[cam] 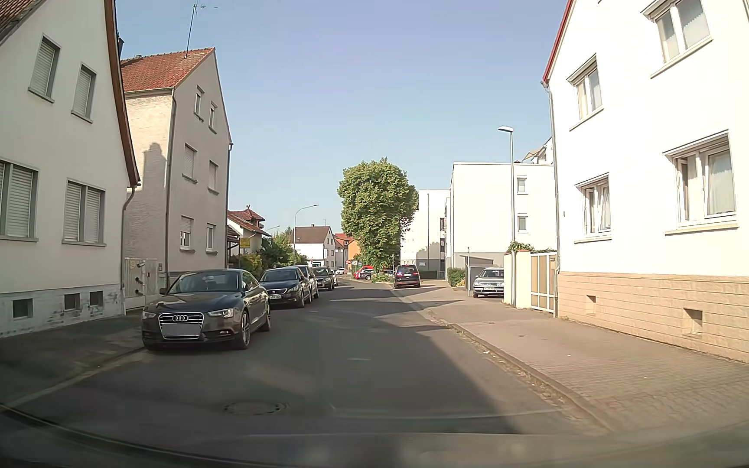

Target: Follow the waypoints while adhering to traffic rules and regulations

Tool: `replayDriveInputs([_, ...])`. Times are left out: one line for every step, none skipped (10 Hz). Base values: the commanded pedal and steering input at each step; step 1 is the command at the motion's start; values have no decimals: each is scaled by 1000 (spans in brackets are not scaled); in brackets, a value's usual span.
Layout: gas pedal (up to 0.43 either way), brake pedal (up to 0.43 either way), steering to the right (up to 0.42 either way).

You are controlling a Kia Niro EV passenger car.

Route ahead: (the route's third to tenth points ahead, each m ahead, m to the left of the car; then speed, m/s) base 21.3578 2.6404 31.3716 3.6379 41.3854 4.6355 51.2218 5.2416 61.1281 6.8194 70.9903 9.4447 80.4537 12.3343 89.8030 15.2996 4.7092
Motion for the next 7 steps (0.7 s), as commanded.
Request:
replayDriveInputs([39,30,-43])
replayDriveInputs([39,30,-37])
replayDriveInputs([39,30,-34])
replayDriveInputs([47,30,-30])
replayDriveInputs([47,30,-26])
replayDriveInputs([47,30,-26])
replayDriveInputs([47,30,-26])
